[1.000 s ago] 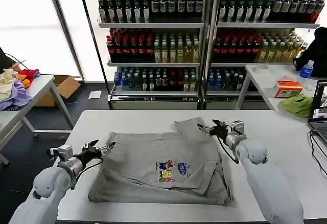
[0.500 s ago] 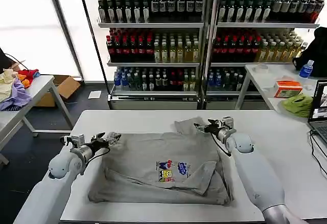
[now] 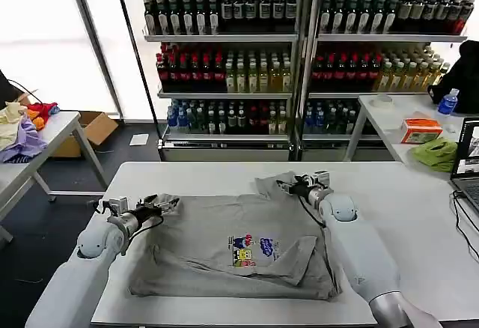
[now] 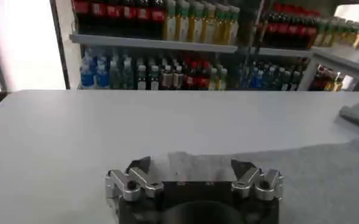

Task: Fold and organize the clothes.

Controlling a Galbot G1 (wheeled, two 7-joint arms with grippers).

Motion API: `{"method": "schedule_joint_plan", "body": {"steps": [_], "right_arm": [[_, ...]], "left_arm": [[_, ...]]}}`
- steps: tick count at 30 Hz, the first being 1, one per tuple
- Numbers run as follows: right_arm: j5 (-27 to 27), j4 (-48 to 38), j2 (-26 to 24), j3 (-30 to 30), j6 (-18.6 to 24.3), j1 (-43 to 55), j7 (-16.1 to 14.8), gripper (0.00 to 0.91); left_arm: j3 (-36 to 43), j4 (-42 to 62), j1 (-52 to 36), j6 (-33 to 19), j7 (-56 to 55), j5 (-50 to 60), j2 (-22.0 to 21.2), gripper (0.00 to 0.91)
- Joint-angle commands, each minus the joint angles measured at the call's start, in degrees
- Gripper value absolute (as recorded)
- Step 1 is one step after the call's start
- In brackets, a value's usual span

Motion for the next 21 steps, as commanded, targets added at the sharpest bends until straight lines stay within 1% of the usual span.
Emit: {"method": "schedule_joint_plan", "body": {"steps": [1,3,10,15,21], "right_arm": [[0.1,-0.8,0.9,-0.5,-0.4,0.3,0.2,0.0],[0.2,-0.6,0.8,-0.6,-0.4,0.4,0.2,0.0],[0.5,-0.3,0.5,-0.4,-0.4,0.0,0.4,0.0],[1.5,1.8,0.0,0.0,-0.7,-1.6,0.7,0.0],[5.2,5.7,-0.7,0.5,-2.0,-3.1,1.5,0.0]], "left_arm": [[0.7,0.9,-0.1,0.6,0.2,0.1,-0.2,0.03],[0.6,0.1,0.6,0.6,0.1,0.1,-0.3,0.0],[0.5,-3.1,3.3,0.6,0.3,0.3,-0.6,0.0],[0.7,-2.0,2.7,-0.4,0.0,0.9,-1.1,0.0],[0.9,-1.5,1.1,-1.9,-1.3,-0.5,-0.9,0.0]]}}
